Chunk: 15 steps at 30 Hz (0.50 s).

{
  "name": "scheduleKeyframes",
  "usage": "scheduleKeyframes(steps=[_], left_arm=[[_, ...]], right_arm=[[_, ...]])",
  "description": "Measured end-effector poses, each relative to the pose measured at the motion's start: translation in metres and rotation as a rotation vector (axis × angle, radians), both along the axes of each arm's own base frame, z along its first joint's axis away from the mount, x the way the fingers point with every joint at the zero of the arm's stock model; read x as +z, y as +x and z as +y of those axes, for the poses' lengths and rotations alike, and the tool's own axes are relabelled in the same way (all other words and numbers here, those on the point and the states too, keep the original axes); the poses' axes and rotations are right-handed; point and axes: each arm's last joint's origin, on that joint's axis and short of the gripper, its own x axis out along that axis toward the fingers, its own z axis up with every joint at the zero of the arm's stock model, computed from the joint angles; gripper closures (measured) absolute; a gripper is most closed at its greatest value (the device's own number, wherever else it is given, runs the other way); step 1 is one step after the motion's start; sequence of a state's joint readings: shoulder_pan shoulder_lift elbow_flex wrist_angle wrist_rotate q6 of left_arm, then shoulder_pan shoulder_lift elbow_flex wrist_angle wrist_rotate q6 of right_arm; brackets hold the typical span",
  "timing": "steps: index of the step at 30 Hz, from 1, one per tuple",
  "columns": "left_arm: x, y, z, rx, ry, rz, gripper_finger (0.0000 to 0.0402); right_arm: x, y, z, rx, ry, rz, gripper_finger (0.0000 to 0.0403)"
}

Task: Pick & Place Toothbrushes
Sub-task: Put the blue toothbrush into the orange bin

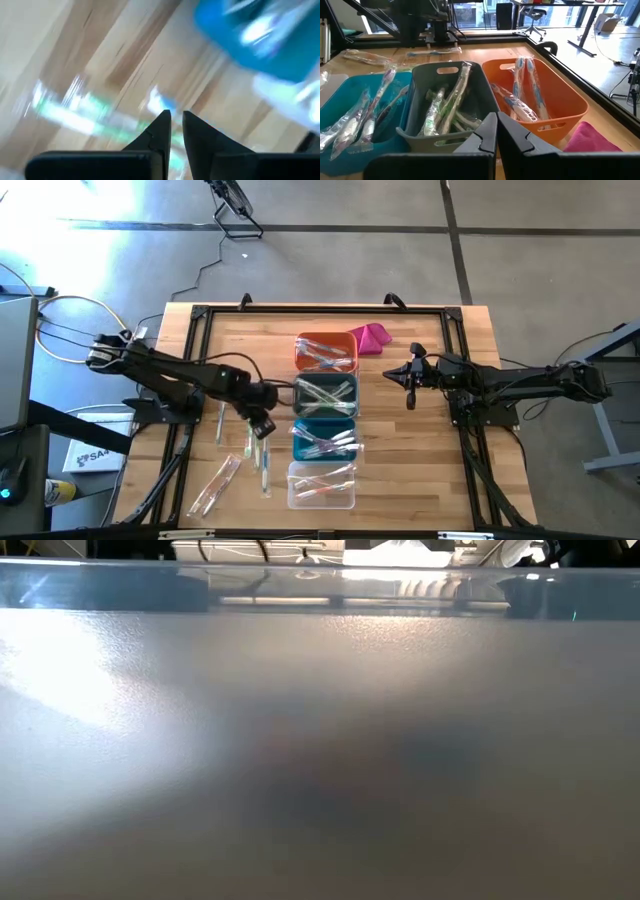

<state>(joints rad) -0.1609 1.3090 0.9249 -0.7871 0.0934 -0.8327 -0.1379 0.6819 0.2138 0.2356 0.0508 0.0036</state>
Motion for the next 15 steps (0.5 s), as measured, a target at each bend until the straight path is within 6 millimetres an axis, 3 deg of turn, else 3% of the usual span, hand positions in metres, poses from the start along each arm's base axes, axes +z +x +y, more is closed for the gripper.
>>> scheduleKeyframes(steps=[9,15], left_arm=[[-0.007,-0.028,0.005,0.243,0.022,0.322,0.0357],[-0.008,-0.039,0.007,0.338,0.041,0.446,0.0357]], right_arm=[[0.0,0.0,0.0,0.001,0.001,0.0,0.0398],[0.0,0.0,0.0,0.001,0.001,0.0,0.0398]])
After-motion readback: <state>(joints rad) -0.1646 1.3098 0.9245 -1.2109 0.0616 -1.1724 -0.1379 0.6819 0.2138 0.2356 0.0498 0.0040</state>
